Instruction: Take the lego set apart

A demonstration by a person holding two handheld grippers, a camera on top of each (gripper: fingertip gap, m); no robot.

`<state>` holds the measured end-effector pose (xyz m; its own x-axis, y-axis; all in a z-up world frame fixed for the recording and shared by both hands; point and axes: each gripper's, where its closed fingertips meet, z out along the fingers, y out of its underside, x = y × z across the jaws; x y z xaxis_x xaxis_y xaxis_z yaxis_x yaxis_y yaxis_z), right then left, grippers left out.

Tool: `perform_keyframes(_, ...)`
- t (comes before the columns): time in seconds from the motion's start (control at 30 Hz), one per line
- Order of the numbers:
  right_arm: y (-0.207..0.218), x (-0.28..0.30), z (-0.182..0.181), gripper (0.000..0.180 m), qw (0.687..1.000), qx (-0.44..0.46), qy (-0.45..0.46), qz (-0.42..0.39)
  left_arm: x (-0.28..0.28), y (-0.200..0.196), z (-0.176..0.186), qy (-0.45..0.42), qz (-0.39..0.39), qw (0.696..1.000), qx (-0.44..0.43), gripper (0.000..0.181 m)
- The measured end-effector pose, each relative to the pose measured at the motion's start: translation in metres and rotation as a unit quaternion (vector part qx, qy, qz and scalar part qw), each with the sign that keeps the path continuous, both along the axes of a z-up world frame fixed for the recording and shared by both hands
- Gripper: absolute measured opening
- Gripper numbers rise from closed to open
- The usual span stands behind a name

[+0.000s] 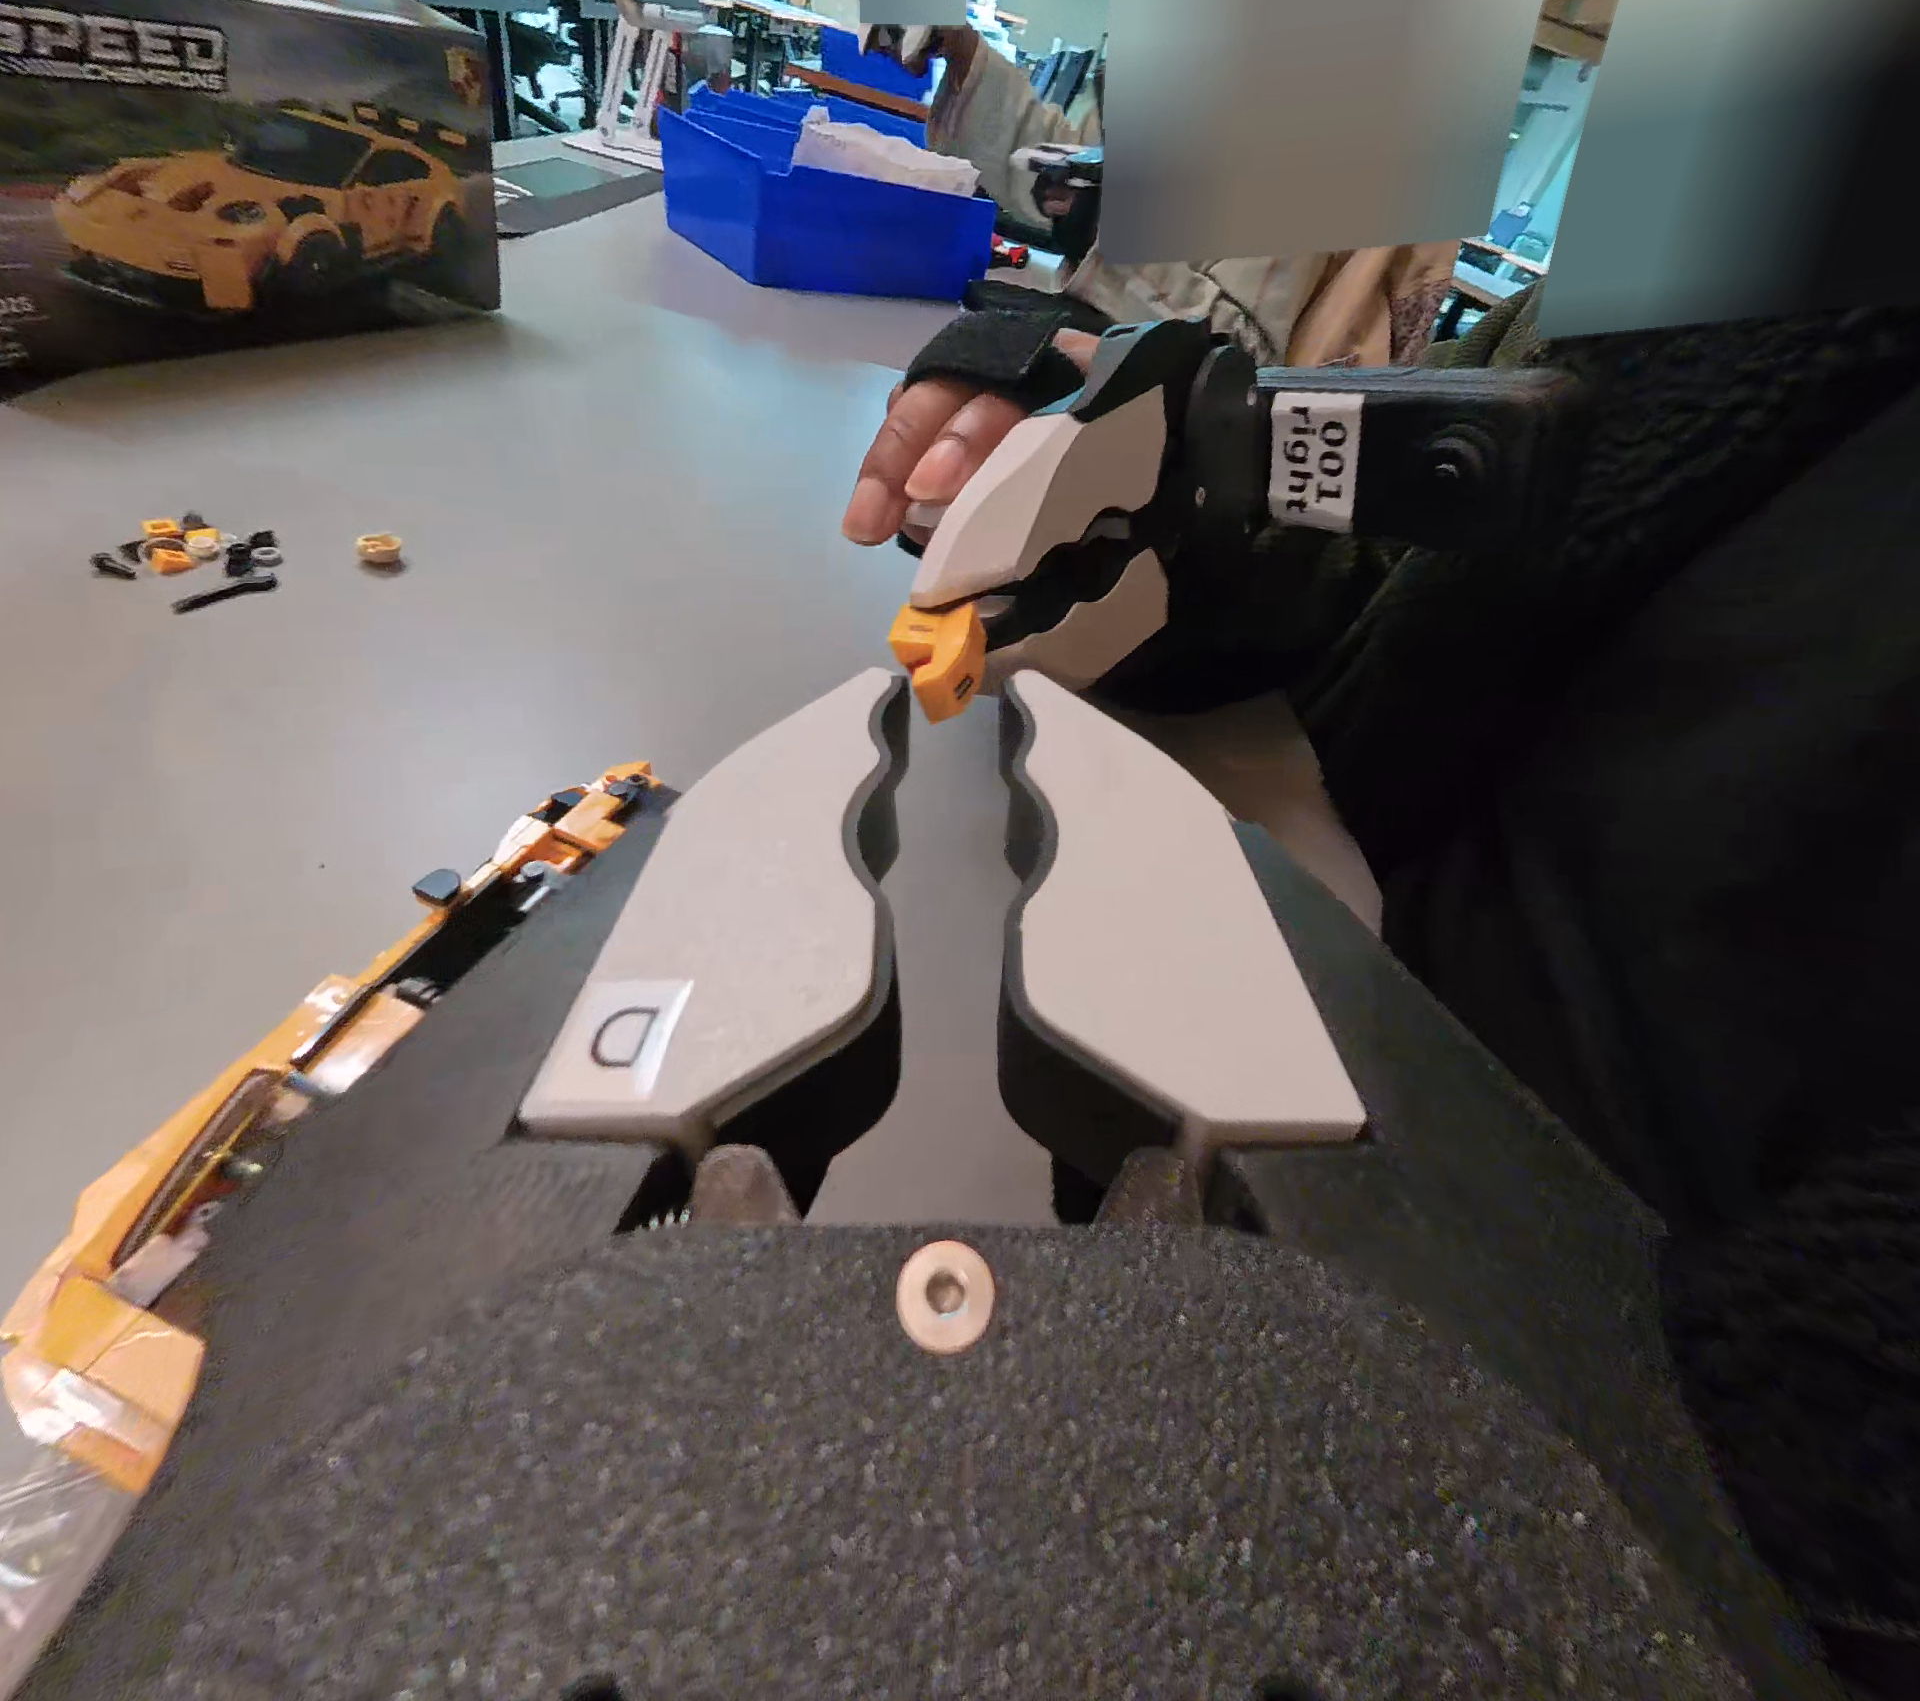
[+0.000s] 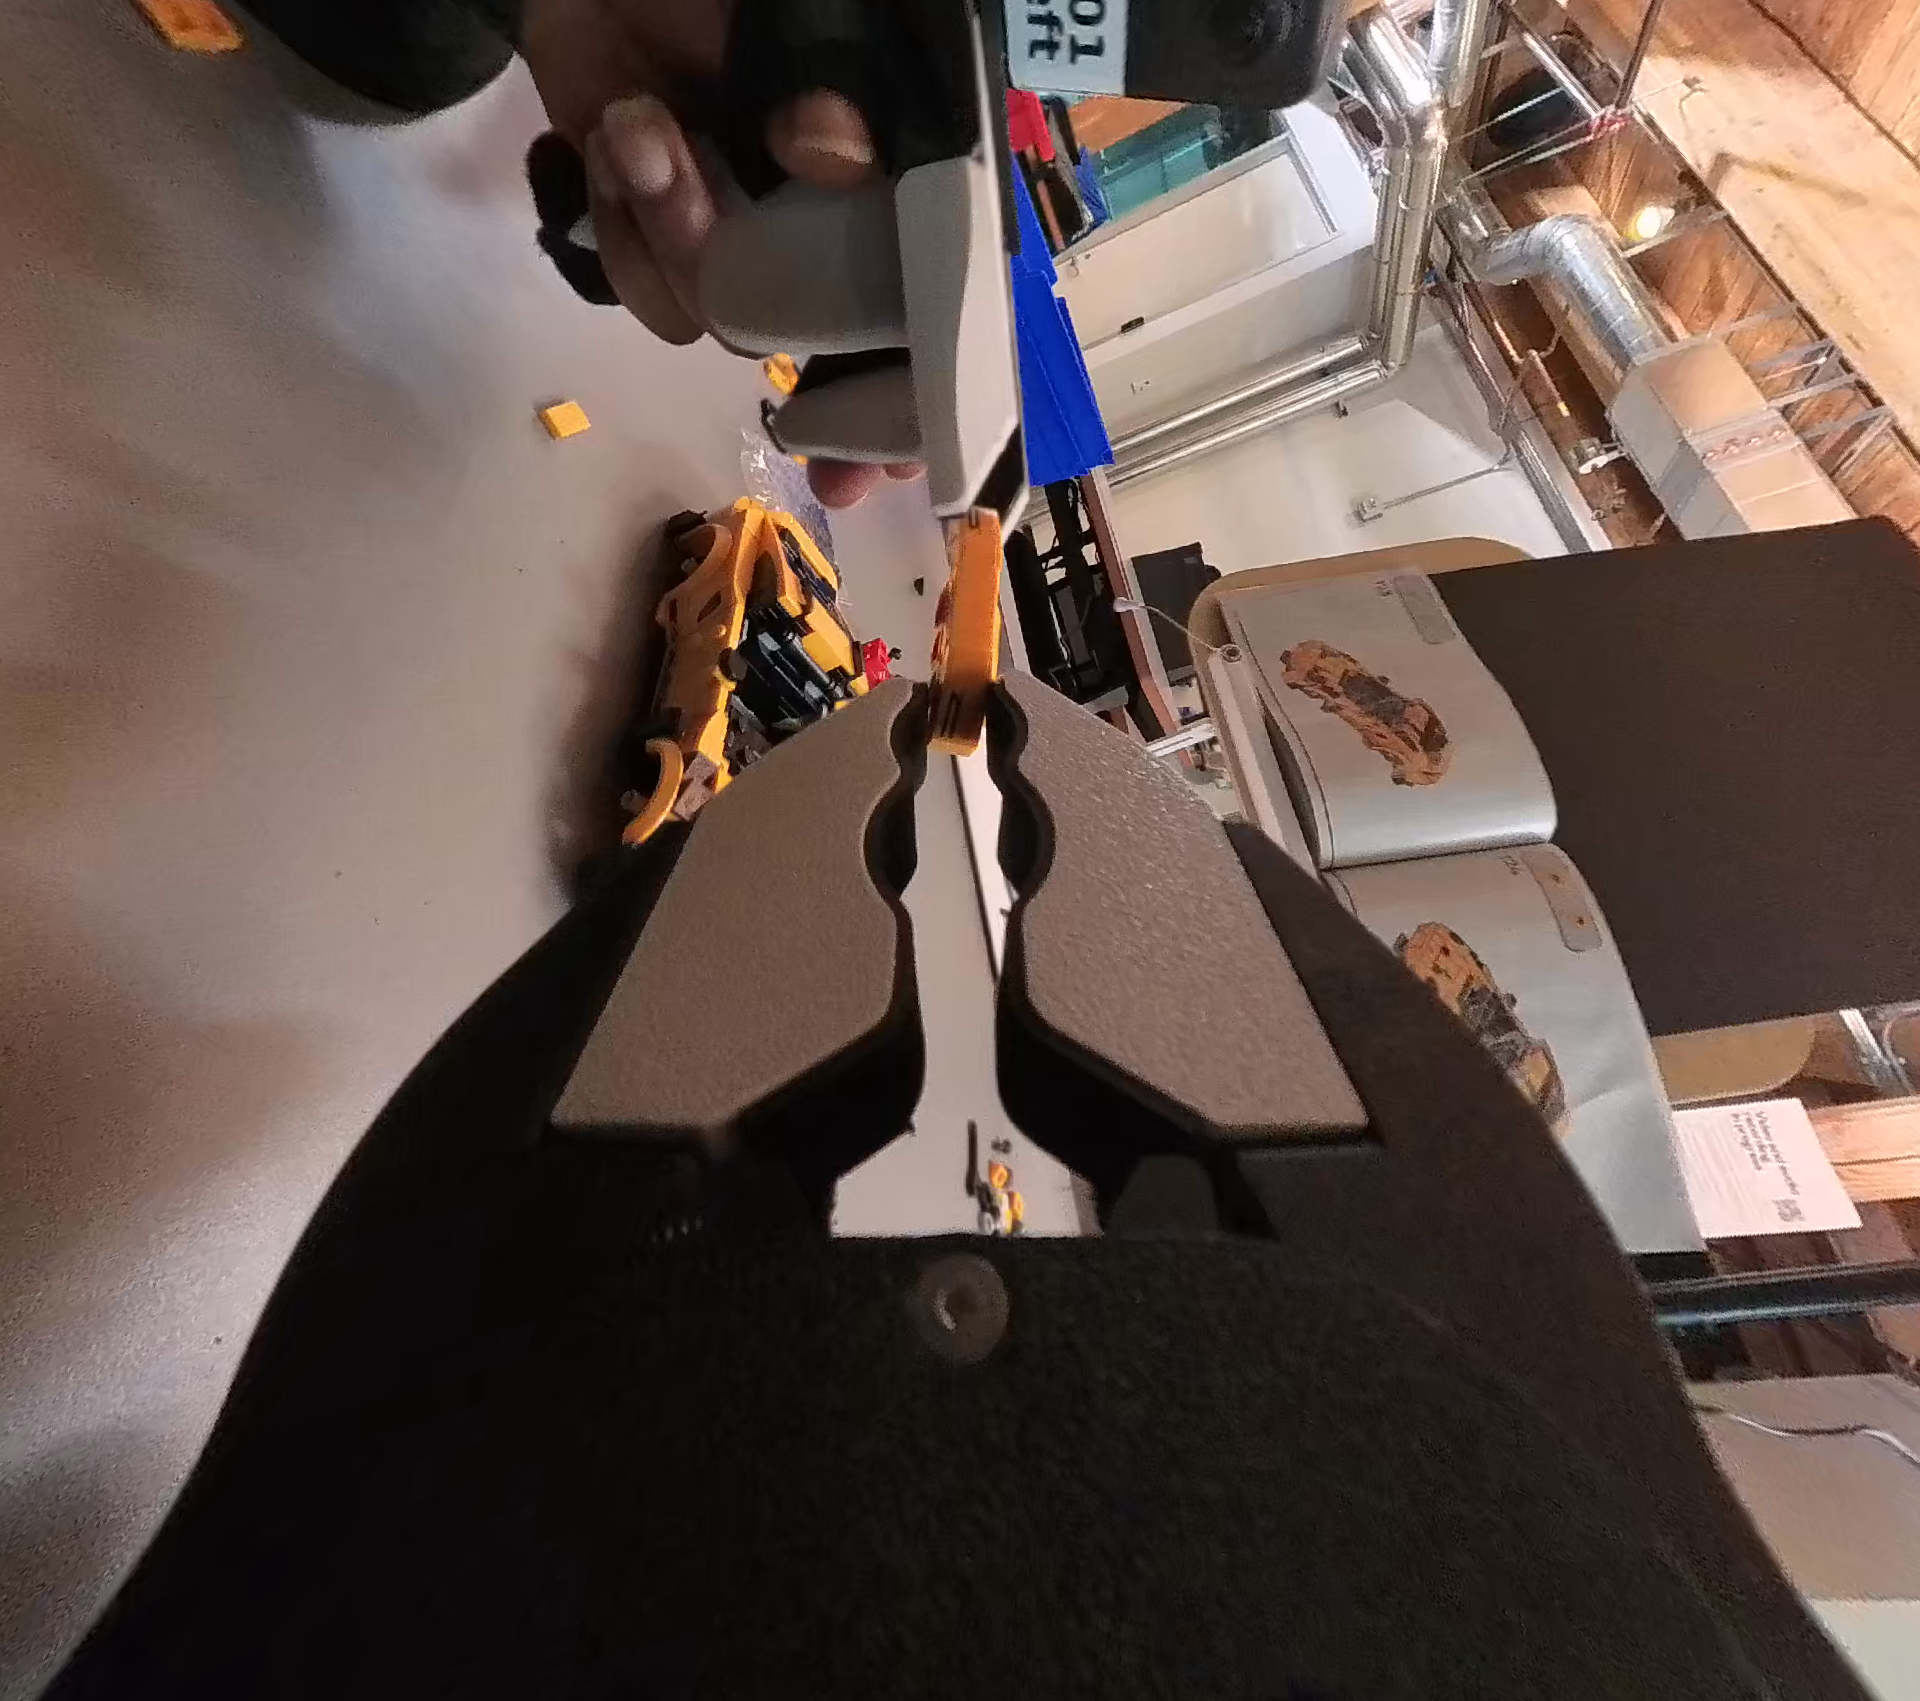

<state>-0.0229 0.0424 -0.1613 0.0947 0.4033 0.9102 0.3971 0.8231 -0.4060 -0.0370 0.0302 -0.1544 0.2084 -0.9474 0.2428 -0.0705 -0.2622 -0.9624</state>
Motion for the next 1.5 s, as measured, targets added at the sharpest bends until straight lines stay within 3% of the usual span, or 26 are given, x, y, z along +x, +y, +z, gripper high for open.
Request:
perform_keyframes(0.17,0.001,0.000,-0.001,0.010,1.000,0.001,-0.001,-0.002,0.001,0.000,-0.002,0.013,0.005,1.000,0.007,0.010)
perform_keyframes(0.23,0.007,0.001,0.002,0.013,0.998,-0.050,0.023,-0.013,0.002,0.002,0.000,0.021,0.022,0.999,0.036,0.009)
perform_keyframes(0.33,0.020,0.005,0.005,0.024,0.978,-0.195,0.070,-0.027,0.000,0.009,0.005,0.036,0.070,0.992,0.101,0.009)
perform_keyframes(0.4,0.023,0.006,0.012,0.030,0.938,-0.325,0.118,-0.017,-0.003,0.015,0.008,0.060,0.112,0.978,0.163,0.009)
perform_keyframes(0.5,0.024,0.001,0.022,0.039,0.830,-0.528,0.180,0.002,-0.005,0.023,0.014,0.101,0.174,0.950,0.239,0.009)
perform_keyframes(0.57,0.024,-0.004,0.023,0.043,0.776,-0.598,0.199,0.004,-0.002,0.027,0.015,0.130,0.206,0.930,0.275,0.009)
perform_keyframes(0.67,0.029,-0.008,0.016,0.054,0.758,-0.618,0.206,-0.032,0.001,0.032,0.016,0.168,0.241,0.905,0.307,0.009)
perform_keyframes(0.83,0.030,-0.010,0.015,0.050,0.739,-0.636,0.215,-0.044,-0.001,0.037,0.015,0.202,0.264,0.884,0.330,0.009)
perform_keyframes(1.0,0.021,-0.014,0.019,0.054,0.674,-0.708,0.207,0.023,0.003,0.031,0.013,0.223,0.249,0.865,0.374,0.009)
perform_keyframes(1.13,0.021,-0.014,0.016,0.052,0.695,-0.690,0.203,0.009,0.005,0.028,0.012,0.248,0.248,0.843,0.409,0.009)
perform_keyframes(1.2,0.021,-0.014,0.016,0.046,0.686,-0.698,0.204,0.016,0.008,0.025,0.013,0.248,0.245,0.838,0.420,0.009)
perform_keyframes(1.3,0.011,-0.015,0.020,0.019,0.649,-0.732,0.194,0.076,0.008,0.026,0.012,0.247,0.243,0.836,0.425,0.009)
perform_keyframes(1.43,0.008,-0.011,0.022,0.009,0.611,-0.760,0.184,0.121,0.008,0.022,0.013,0.232,0.235,0.843,0.425,0.008)
perform_keyframes(1.5,0.006,-0.011,0.022,0.013,0.583,-0.780,0.178,0.140,0.009,0.021,0.014,0.226,0.230,0.845,0.426,0.008)
